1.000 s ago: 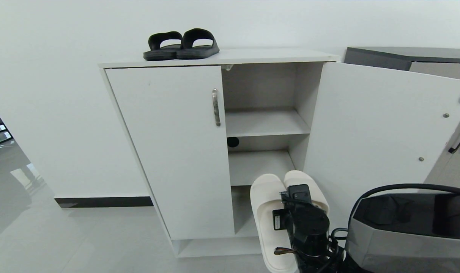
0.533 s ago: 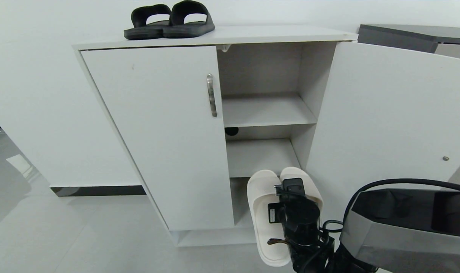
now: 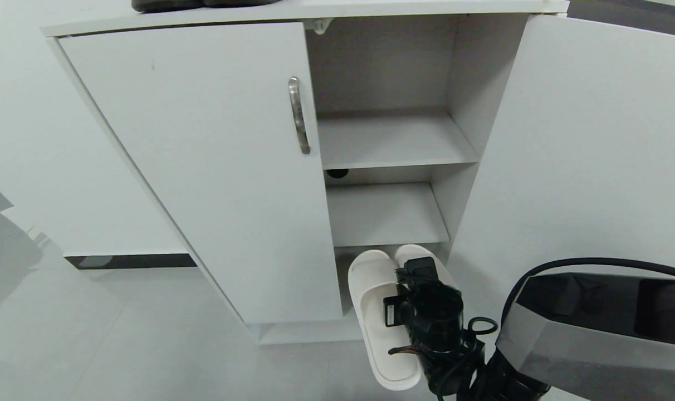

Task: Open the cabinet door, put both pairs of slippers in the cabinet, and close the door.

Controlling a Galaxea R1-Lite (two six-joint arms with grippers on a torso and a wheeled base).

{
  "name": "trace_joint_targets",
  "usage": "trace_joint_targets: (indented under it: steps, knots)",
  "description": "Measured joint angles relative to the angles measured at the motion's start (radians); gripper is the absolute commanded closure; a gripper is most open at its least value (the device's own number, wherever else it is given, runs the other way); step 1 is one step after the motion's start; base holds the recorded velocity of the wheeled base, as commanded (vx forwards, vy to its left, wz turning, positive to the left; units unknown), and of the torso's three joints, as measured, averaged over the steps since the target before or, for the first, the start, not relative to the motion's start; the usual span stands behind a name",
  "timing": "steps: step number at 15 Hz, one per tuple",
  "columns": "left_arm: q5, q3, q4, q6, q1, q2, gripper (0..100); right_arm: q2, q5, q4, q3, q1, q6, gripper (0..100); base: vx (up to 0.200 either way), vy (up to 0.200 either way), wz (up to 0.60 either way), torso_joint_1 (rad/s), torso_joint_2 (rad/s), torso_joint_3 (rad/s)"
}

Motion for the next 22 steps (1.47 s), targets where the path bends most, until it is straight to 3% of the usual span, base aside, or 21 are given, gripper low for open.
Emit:
trace_joint_targets:
  steps: [4, 9, 22]
  knots:
    - [0.0, 0.001, 0.0, 0.0, 0.0, 0.0, 100, -0.017, -0.141, 0.101, -0.113, -0.01, -0.012, 100, 0.0, 0.0, 0.0, 0.002, 0.0, -0.031]
    - [0.0, 0.0, 0.0, 0.0, 0.0, 0.0, 100, -0.024, -0.08, -0.016, -0.111, 0.001, -0.11, 100, 0.0, 0.0, 0.0, 0.0, 0.0, 0.0]
    - [0.0, 0.0, 0.0, 0.0, 0.0, 0.0, 100, 0.019, -0.071, -0.024, -0.119, 0.0, -0.107, 100, 0.185, 0.0, 0.0, 0.002, 0.0, 0.002]
